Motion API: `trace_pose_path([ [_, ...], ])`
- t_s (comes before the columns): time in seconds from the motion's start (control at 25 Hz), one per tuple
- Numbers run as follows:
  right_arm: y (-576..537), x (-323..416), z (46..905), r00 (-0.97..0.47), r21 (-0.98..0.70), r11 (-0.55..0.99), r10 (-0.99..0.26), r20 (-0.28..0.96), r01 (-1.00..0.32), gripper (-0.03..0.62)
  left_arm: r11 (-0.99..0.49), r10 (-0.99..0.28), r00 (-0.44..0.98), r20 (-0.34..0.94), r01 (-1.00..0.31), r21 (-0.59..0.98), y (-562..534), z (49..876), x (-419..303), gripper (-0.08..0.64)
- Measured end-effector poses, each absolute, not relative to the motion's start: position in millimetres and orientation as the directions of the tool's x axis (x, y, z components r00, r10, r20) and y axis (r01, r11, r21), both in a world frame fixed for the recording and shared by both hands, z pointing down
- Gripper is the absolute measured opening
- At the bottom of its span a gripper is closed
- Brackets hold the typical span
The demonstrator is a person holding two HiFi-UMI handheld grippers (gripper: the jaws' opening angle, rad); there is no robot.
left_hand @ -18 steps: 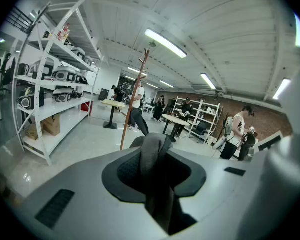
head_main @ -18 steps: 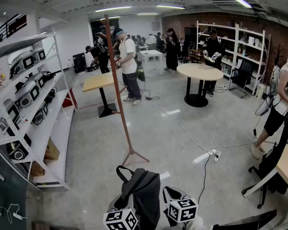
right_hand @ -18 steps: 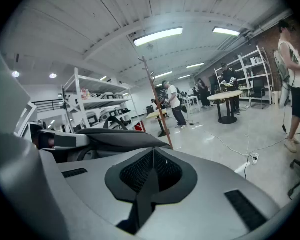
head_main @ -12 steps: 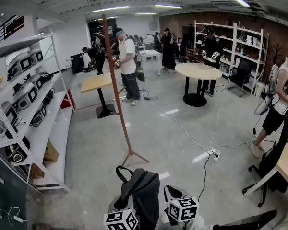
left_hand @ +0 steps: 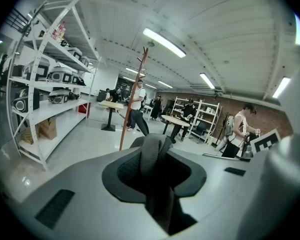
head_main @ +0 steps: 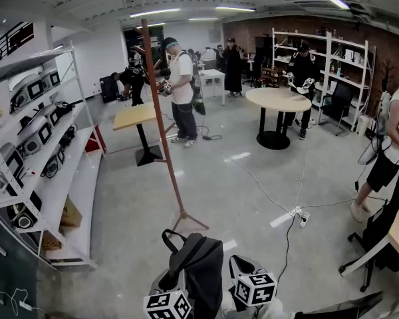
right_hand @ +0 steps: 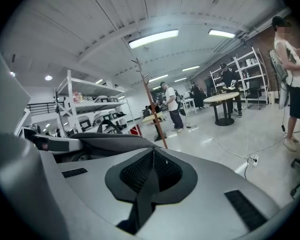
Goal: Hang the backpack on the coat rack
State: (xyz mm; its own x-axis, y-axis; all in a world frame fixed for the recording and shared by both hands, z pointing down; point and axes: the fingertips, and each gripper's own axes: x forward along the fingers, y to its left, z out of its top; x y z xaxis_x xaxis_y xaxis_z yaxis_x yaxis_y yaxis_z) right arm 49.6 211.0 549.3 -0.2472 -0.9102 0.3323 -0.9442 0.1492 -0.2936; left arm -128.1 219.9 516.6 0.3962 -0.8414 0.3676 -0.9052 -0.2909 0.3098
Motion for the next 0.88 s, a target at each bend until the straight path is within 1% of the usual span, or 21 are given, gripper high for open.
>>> trace_pose_path([
  [0.88, 74.0, 81.8, 541.9, -0.283, -0.287, 0.191, -0.903, 0.323, -0.939, 0.014, -0.268, -0.848, 0.379, 0.369, -0.909, 0.318, 92.7, 514.8, -90.7, 0.083],
])
